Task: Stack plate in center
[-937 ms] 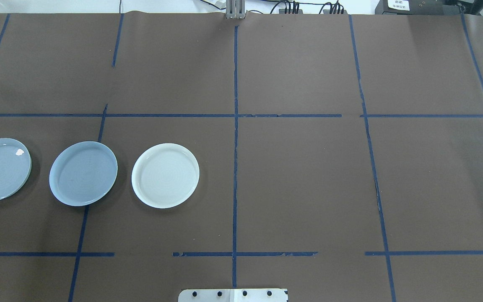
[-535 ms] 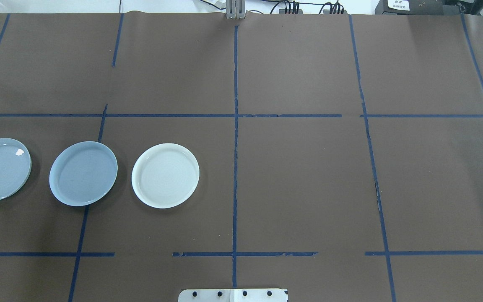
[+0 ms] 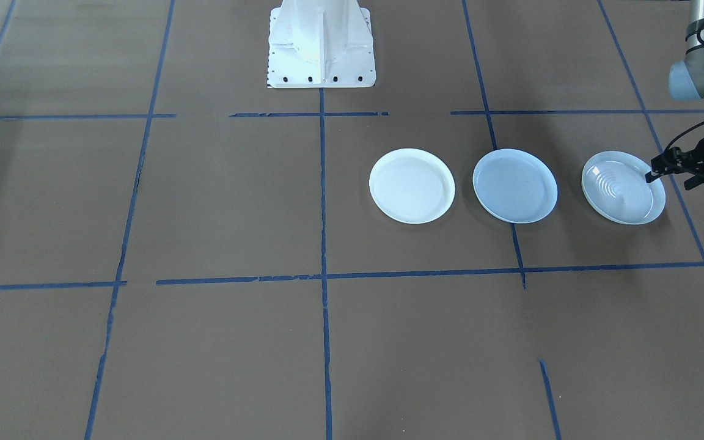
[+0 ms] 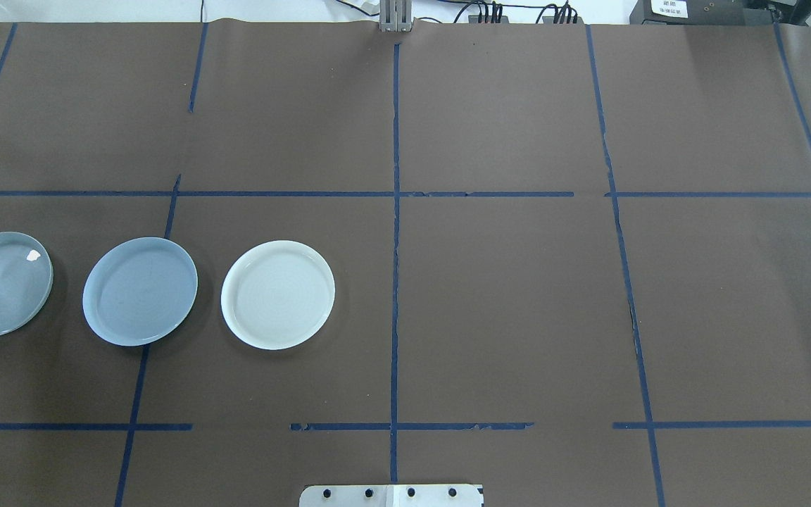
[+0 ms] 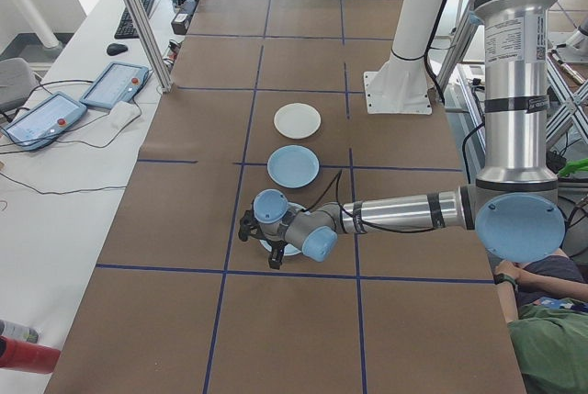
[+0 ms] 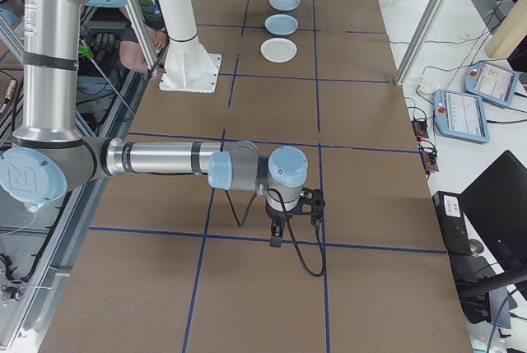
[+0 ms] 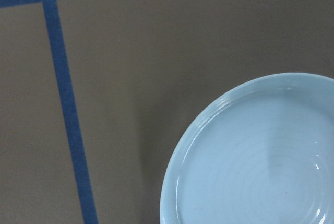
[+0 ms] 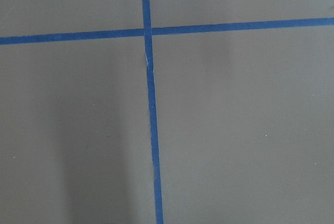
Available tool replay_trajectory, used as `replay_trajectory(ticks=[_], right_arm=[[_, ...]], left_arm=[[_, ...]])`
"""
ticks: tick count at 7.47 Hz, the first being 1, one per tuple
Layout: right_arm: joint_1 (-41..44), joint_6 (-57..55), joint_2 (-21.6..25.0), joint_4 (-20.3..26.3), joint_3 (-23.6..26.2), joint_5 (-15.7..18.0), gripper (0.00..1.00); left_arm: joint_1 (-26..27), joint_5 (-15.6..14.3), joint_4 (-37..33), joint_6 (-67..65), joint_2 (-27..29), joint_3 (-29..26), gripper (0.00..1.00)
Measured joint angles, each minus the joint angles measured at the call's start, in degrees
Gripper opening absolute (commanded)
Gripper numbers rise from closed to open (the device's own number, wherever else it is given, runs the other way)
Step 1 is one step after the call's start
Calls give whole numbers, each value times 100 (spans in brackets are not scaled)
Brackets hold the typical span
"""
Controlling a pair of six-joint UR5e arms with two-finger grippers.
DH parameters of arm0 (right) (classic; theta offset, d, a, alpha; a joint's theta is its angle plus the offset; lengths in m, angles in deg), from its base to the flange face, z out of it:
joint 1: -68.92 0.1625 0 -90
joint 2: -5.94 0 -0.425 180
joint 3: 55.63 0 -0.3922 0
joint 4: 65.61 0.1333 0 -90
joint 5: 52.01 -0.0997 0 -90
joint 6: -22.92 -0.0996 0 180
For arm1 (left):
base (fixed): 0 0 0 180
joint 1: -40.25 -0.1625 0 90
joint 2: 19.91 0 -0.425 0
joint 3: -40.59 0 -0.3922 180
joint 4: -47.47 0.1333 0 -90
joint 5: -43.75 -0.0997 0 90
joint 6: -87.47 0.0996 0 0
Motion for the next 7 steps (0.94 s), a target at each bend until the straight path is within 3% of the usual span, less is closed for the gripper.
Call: replay_trajectory(ticks=[1, 2, 3, 4, 7], right_arm=[[0, 0, 0, 0, 0, 0, 100], [0, 0, 0, 0, 0, 0, 100], [0, 0, 0, 0, 0, 0, 100], [0, 0, 0, 0, 0, 0, 100], [0, 0, 0, 0, 0, 0, 100]], left_arm=[[-74, -4, -177, -147, 0, -122, 85], [-106, -5, -246, -197, 0, -227, 77], [-119, -5, -265, -202, 0, -284, 28], [-123, 5, -268, -197, 2, -307, 0], [-126, 54, -229, -203, 16, -327, 0]])
